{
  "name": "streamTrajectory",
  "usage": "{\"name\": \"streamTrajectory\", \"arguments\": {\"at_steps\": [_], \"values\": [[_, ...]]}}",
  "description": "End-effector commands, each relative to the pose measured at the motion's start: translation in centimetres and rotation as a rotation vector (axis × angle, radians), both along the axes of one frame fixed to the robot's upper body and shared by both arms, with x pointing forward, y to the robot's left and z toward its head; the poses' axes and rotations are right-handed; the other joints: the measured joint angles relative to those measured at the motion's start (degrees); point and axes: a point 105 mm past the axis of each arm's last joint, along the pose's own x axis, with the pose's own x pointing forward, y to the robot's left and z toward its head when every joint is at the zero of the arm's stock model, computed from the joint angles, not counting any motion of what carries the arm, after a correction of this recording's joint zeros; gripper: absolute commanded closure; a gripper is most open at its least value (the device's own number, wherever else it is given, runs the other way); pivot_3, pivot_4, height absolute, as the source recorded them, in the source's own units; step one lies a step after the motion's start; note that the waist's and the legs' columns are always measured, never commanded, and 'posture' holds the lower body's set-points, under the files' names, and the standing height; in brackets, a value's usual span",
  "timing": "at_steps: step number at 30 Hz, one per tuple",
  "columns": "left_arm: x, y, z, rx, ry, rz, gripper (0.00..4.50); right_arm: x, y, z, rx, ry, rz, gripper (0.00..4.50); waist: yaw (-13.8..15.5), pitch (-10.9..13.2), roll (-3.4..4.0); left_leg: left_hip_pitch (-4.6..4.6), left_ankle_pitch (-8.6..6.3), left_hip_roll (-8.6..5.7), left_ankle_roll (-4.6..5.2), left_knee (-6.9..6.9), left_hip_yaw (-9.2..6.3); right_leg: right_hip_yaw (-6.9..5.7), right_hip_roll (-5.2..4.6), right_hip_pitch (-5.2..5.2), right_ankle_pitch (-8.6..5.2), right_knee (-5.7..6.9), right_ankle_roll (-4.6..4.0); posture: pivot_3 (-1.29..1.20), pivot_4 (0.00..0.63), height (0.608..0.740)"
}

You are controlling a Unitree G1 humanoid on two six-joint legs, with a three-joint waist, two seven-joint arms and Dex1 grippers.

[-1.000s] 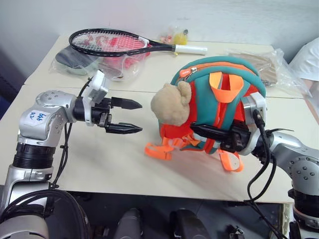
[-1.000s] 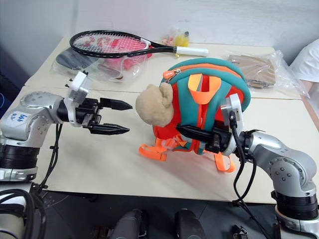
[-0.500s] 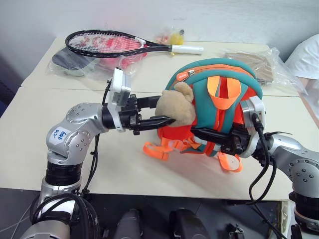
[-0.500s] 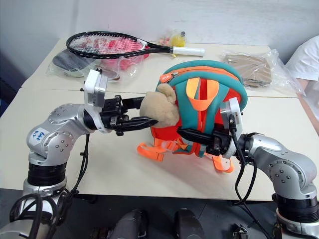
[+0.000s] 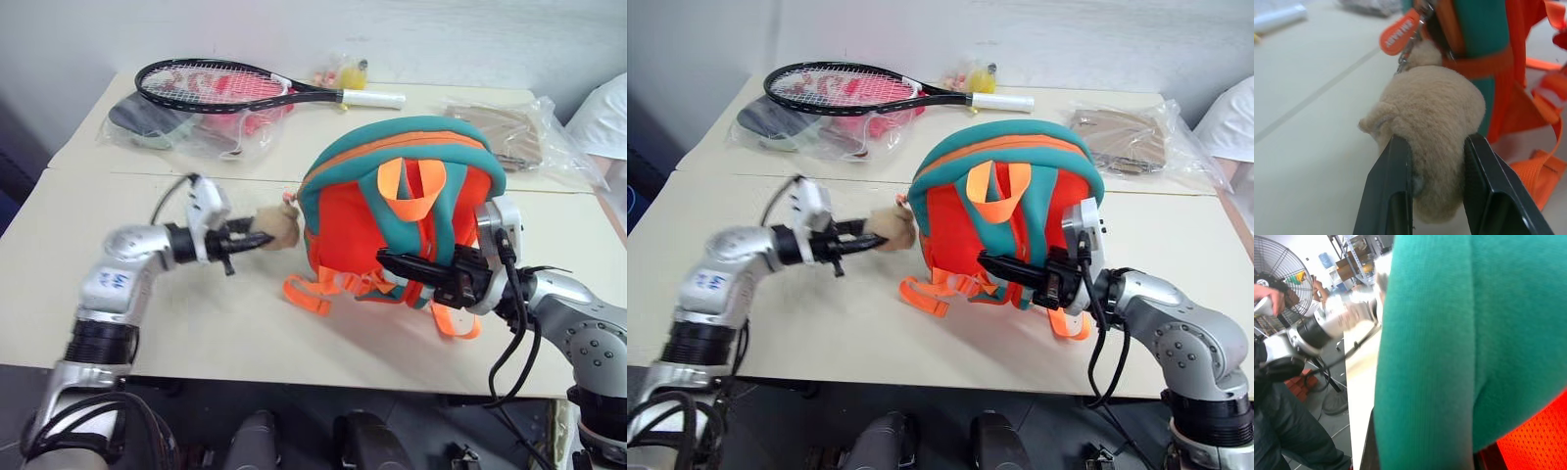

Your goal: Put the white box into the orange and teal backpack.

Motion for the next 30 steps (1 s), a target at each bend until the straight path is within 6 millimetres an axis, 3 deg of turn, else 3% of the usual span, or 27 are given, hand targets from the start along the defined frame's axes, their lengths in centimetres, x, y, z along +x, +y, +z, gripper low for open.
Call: {"name": "streamTrajectory", "arguments": {"at_steps": [1,3,4,7,10,14,17,20,24,30], "values": [[-0.8,-1.6,-2.1,-0.002,0.043,-0.026,3.33,-0.5,-0.1,0.6,0.02,-0.055,-0.019,4.5,-0.06,0.0,0.0,0.01,0.0,0.0,0.0,-0.02,0.0,0.0,0.0,0.0,0.0,0.0,0.0,0.0,0.15,0.74],[-1.1,-2.0,-1.9,-0.06,0.07,-0.017,3.33,-0.3,-0.4,0.3,0.028,-0.069,-0.048,4.5,-0.06,-0.01,0.0,0.02,0.0,0.02,0.0,-0.02,0.0,0.0,0.01,-0.01,0.0,0.02,0.0,0.0,0.15,0.74],[-1.3,-1.9,-1.6,-0.076,0.076,-0.009,3.12,-0.2,-0.7,0.2,0.039,-0.054,-0.062,4.5,-0.08,-0.01,0.0,0.04,0.0,0.01,0.0,-0.01,0.0,0.0,0.01,0.0,0.0,0.06,0.0,0.0,0.15,0.74],[-2.3,-0.2,-0.4,-0.109,0.079,0.003,2.32,0.0,-1.8,0.3,0.029,-0.102,-0.112,3.58,-0.11,-0.01,0.0,0.03,0.0,0.02,-0.01,0.0,0.0,0.01,0.01,0.01,0.0,0.07,0.0,0.0,0.15,0.74],[-3.6,3.1,0.2,-0.035,0.075,0.019,1.37,0.4,-3.6,0.4,-0.031,-0.193,-0.197,2.52,-0.37,0.0,0.01,0.03,0.01,0.02,-0.02,-0.08,0.0,0.01,0.01,-0.02,0.0,0.04,0.0,0.0,0.15,0.74],[-6.0,8.6,0.0,0.074,0.13,0.063,0.16,0.0,-8.5,-1.5,-0.265,-0.266,-0.27,1.15,-0.31,0.0,0.01,0.06,0.04,0.03,-0.07,-0.14,0.01,0.01,0.04,-0.04,-0.01,0.0,-0.01,0.0,0.15,0.74],[-8.3,11.4,-1.0,0.177,0.141,0.112,0.16,-0.5,-12.5,-2.7,-0.385,-0.3,-0.355,0.16,-0.25,-0.01,0.01,0.09,-0.01,0.0,0.01,-0.22,0.03,0.0,0.0,0.07,-0.01,-0.24,-0.02,0.0,0.15,0.74],[-10.8,13.6,-2.5,0.27,0.178,0.154,0.16,-1.8,-16.1,-4.8,-0.614,-0.343,-0.305,0.01,-0.28,0.01,0.04,0.17,-0.11,-0.04,0.19,-0.21,0.03,-0.01,-0.07,0.24,-0.01,-0.41,-0.02,0.0,0.15,0.74],[-12.8,15.3,-3.1,0.305,0.151,0.234,0.16,-1.1,-20.4,-5.0,-0.697,-0.368,-0.384,0.01,-0.46,0.05,0.04,0.98,-0.35,0.0,0.4,-0.39,0.07,-0.04,-0.07,1.11,-0.03,-0.79,-0.06,0.0,0.15,0.74],[-13.5,16.0,-3.0,0.295,0.138,0.29,0.16,0.2,-22.2,-5.8,-0.744,-0.404,-0.41,0.01,-0.51,0.08,0.1,1.91,-0.59,0.08,0.21,-0.65,0.1,-0.09,-0.06,1.9,-0.19,-0.85,-0.36,0.0,0.15,0.74]]}}
